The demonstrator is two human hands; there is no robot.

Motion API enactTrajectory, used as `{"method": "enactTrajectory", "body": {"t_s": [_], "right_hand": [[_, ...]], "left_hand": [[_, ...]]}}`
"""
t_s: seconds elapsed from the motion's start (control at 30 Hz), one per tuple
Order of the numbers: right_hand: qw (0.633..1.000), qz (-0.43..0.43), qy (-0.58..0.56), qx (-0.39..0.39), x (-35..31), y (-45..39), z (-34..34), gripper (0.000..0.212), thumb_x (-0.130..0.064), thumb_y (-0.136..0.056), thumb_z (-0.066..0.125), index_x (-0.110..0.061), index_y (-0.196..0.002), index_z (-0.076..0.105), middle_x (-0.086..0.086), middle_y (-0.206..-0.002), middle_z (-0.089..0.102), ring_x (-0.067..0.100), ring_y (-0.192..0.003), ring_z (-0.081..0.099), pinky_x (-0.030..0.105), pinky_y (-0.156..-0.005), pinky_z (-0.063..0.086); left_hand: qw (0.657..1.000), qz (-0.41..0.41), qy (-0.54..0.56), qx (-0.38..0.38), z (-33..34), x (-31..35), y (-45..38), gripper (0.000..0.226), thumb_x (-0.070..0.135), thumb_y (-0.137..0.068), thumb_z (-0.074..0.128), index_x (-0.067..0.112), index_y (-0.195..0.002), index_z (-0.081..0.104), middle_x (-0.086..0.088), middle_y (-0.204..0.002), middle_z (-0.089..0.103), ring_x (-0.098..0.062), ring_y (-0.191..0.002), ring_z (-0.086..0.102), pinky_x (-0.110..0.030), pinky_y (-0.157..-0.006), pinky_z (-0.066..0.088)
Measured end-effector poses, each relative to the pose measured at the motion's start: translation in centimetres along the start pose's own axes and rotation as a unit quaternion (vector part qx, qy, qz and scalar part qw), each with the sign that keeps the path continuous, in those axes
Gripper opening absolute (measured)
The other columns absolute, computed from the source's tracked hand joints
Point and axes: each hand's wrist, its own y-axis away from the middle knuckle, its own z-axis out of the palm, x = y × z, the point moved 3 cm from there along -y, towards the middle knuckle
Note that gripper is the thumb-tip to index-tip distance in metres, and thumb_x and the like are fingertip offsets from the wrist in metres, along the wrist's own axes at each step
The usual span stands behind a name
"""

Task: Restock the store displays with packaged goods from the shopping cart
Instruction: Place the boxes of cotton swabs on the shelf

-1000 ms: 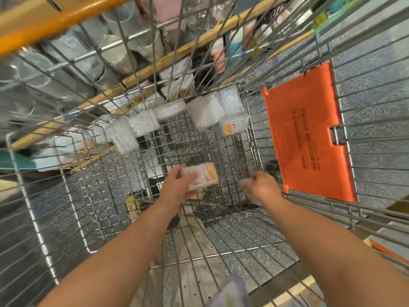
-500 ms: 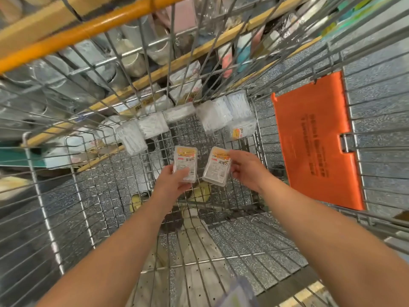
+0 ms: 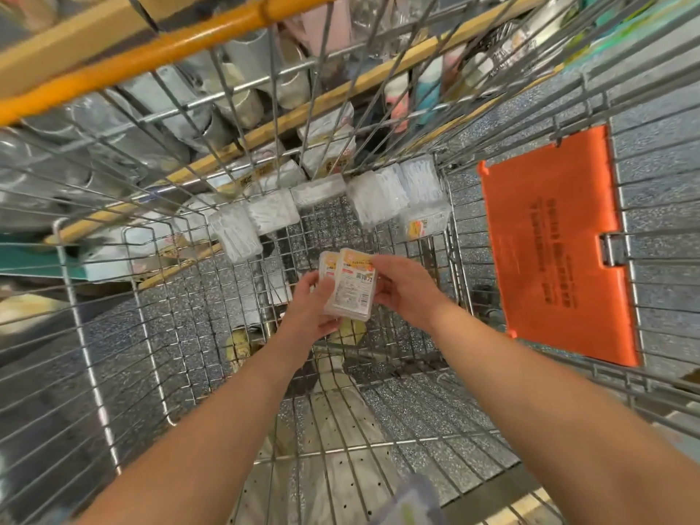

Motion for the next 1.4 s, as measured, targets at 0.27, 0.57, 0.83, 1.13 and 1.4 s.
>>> {"method": "enactTrajectory", "body": {"t_s": [0.27,0.57,0.83,1.13,1.4], "right_hand": [[0.995,-0.019,0.038,0.088,-0.6,0.0,-1.1,0.028,-0.031,-0.098,0.058,-0.004,-0.106,0.062,0.006,-0.098,0.07,0.022,-0.083,0.064,0.029,-0.068,0.055],[0.875,-0.123,0.395,0.252,-7.0,-2.8,-8.2,0.052,-0.033,-0.082,0.078,-0.016,-0.127,0.058,0.001,-0.118,0.05,0.02,-0.106,0.055,0.027,-0.089,0.044],[0.711,-0.033,0.69,0.132,-8.4,-6.6,-9.6,0.031,-0.031,-0.083,0.075,-0.026,-0.106,0.055,0.001,-0.116,0.036,0.029,-0.111,0.053,0.04,-0.097,0.046],[0.553,0.002,0.833,0.037,-5.1,-5.8,-8.7,0.058,-0.032,-0.087,0.068,-0.016,-0.137,0.042,0.018,-0.141,0.04,0.04,-0.115,0.056,0.047,-0.091,0.051],[0.765,0.017,0.627,0.144,-4.3,-3.1,-2.6,0.042,-0.056,-0.082,0.07,-0.017,-0.096,0.064,0.008,-0.102,0.066,0.025,-0.094,0.061,0.032,-0.081,0.048]], "left_hand": [[0.998,-0.011,-0.058,-0.006,1.5,-0.2,-1.1,0.07,0.024,-0.087,0.071,0.02,-0.145,0.032,0.0,-0.119,0.063,-0.019,-0.096,0.068,-0.04,-0.093,0.054],[0.997,-0.06,-0.012,0.048,0.6,-0.8,-2.5,0.065,0.027,-0.091,0.068,0.018,-0.145,0.033,-0.007,-0.121,0.063,-0.02,-0.092,0.068,-0.036,-0.083,0.056],[0.997,-0.048,-0.018,0.062,-0.9,-0.2,-3.5,0.061,0.027,-0.092,0.066,0.017,-0.142,0.033,-0.013,-0.124,0.062,-0.028,-0.102,0.066,-0.036,-0.084,0.054],[0.996,-0.051,-0.041,0.068,-3.6,-0.4,-2.1,0.08,0.038,-0.085,0.073,0.02,-0.15,0.029,-0.01,-0.134,0.058,-0.028,-0.111,0.064,-0.046,-0.098,0.052],[0.996,-0.065,0.0,0.053,-2.3,-2.2,-0.8,0.075,0.04,-0.083,0.076,0.021,-0.142,0.034,-0.009,-0.128,0.06,-0.027,-0.109,0.064,-0.047,-0.098,0.052]]}}
